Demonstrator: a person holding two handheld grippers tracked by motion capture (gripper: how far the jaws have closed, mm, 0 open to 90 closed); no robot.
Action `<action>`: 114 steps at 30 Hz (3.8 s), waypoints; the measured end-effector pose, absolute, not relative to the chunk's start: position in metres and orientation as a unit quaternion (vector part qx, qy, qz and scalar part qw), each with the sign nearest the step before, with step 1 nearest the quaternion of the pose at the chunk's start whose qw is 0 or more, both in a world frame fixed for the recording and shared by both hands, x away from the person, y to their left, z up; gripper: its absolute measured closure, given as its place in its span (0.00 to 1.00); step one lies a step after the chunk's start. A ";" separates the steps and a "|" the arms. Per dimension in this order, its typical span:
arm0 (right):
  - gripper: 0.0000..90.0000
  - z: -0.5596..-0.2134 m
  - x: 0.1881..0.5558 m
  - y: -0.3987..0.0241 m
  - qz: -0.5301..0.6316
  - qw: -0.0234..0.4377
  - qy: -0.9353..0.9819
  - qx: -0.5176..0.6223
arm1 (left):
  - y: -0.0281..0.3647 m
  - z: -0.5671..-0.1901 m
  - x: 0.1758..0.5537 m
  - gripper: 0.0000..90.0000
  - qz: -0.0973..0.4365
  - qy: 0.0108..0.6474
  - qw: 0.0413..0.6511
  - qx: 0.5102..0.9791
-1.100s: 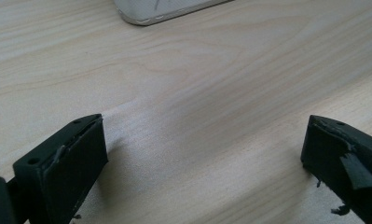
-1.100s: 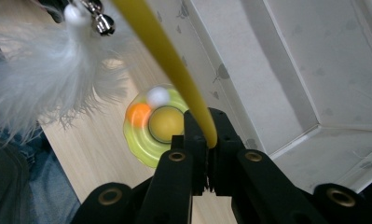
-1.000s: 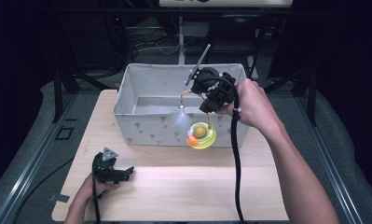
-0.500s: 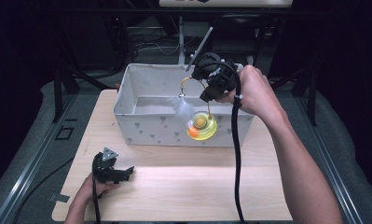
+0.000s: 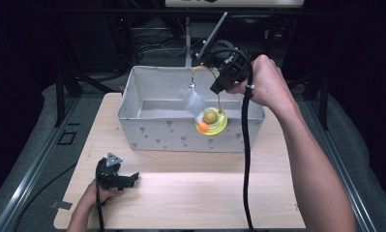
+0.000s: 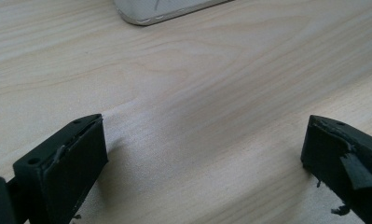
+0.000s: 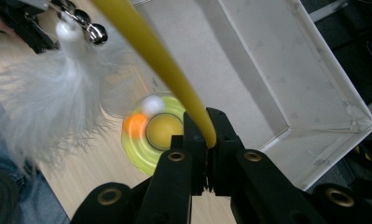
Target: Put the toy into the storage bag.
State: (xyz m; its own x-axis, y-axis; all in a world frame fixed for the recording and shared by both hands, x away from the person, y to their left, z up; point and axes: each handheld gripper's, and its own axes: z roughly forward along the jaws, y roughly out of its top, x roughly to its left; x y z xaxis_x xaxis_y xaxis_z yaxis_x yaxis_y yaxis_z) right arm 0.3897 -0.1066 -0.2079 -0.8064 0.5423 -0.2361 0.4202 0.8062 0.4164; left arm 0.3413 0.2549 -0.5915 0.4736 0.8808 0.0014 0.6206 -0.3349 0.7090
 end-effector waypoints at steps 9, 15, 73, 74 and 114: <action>0.98 -0.200 0.403 -0.110 0.179 0.186 0.925 0.277 | 0.255 -0.592 0.341 0.00 0.197 0.474 0.329 0.792; 0.98 -0.196 0.412 -0.113 0.174 0.192 0.922 0.289 | 0.255 -0.592 0.341 0.00 0.197 0.474 0.329 0.792; 0.98 -0.246 0.502 -0.181 0.159 0.188 0.866 0.435 | 0.255 -0.591 0.341 0.00 0.197 0.474 0.330 0.792; 0.98 -0.248 0.502 -0.182 0.158 0.188 0.866 0.436 | 0.255 -0.591 0.341 0.00 0.196 0.474 0.329 0.793; 0.98 -0.342 0.506 -0.204 0.135 0.129 0.878 0.441 | 0.255 -0.591 0.341 0.00 0.196 0.474 0.329 0.793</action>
State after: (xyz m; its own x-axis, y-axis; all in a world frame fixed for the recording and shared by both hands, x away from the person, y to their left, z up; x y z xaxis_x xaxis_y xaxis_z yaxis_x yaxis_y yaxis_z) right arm 0.5056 -0.2044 -0.3425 -0.5782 0.8088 -0.1075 0.7388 0.5748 0.3517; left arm 0.3412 0.2548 -0.5915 0.4732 0.8809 -0.0011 0.6221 -0.3333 0.7084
